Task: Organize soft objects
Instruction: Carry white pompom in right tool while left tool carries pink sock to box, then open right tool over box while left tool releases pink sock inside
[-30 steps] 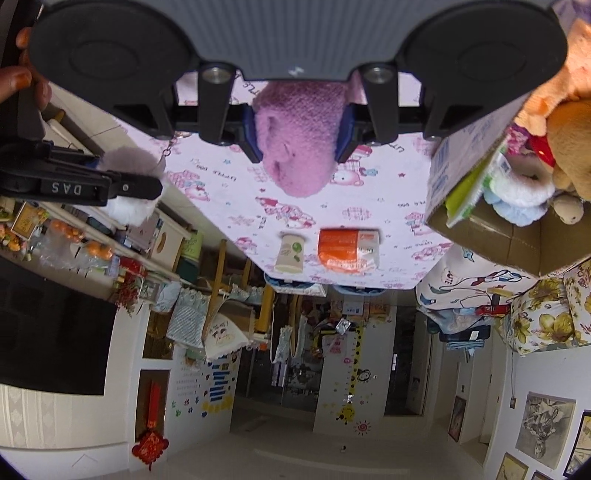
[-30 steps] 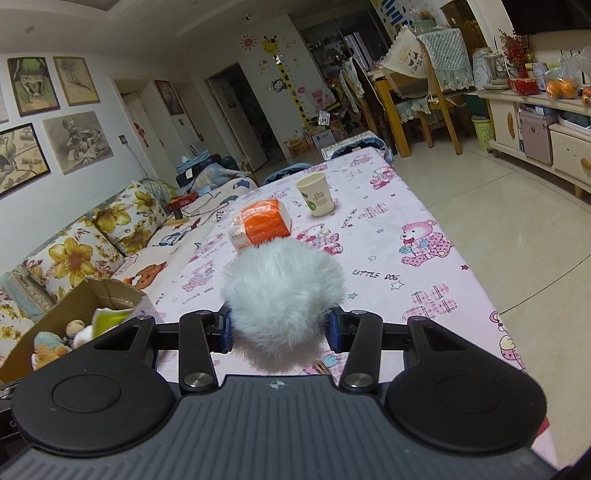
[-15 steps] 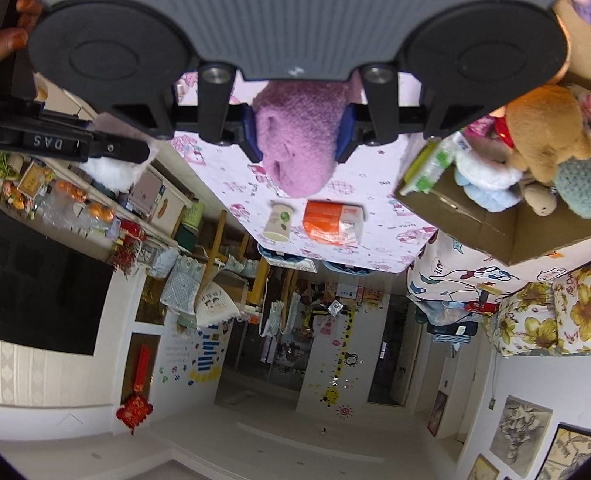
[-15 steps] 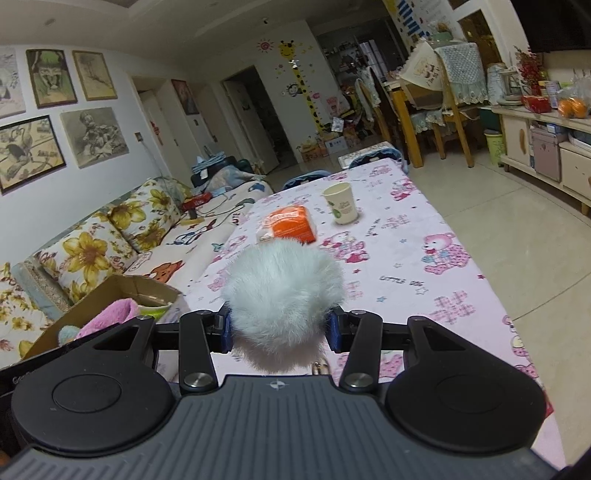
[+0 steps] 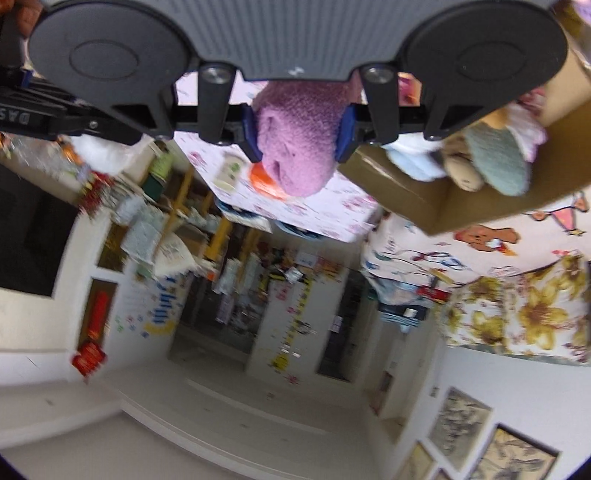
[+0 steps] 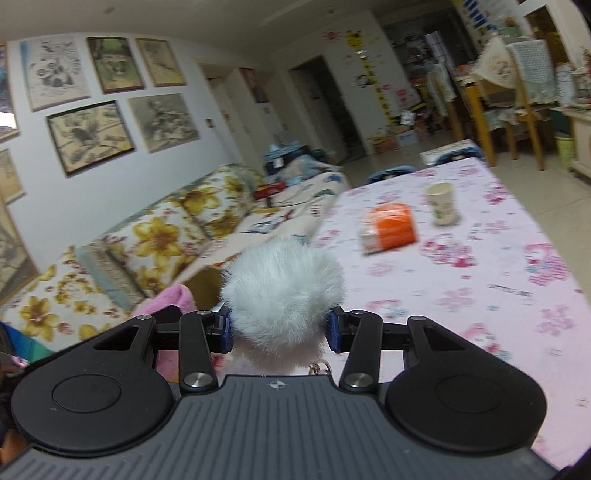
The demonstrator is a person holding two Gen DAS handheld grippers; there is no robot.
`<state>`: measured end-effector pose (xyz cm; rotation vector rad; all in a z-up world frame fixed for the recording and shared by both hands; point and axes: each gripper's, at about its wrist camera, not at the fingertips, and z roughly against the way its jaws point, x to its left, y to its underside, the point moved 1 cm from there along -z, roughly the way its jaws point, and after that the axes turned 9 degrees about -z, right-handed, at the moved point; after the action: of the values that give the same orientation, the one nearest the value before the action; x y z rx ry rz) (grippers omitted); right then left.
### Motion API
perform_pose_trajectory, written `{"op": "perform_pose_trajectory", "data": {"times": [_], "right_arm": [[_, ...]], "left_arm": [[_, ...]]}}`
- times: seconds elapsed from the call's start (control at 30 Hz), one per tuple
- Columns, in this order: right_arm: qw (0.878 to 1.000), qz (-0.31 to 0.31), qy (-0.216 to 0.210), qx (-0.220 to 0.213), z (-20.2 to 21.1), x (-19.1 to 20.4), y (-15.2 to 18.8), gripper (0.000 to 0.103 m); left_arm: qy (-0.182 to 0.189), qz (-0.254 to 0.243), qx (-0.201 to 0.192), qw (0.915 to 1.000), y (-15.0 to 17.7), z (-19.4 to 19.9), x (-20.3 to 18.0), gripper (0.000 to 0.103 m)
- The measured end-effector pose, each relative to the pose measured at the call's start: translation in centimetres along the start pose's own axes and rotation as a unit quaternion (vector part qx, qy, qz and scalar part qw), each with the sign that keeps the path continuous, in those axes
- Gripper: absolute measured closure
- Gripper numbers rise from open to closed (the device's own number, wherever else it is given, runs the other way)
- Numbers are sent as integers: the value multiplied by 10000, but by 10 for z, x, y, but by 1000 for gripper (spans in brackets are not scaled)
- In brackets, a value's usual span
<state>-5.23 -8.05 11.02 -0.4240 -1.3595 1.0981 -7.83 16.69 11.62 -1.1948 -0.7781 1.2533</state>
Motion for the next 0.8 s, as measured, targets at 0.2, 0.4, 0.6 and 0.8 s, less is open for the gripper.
{"op": "perform_pose_trajectory", "data": {"times": [0.2,0.4,0.6,0.8], "right_arm": [[9986,103,-495,184,-38,29,-7,46],[9955,362,-800,366,-81,52,-2,46],[9929,551,-824,658,-118,56,12,46],[9910,751,-537,972,-153,53,26,25]], "left_arm": [[-773,208,-73,9968,-4,2,38,61],[-1299,508,38,9902,-3,1,69,61],[-1467,725,315,9860,4,-5,86,60],[-1622,809,484,9822,15,-10,93,48]]}}
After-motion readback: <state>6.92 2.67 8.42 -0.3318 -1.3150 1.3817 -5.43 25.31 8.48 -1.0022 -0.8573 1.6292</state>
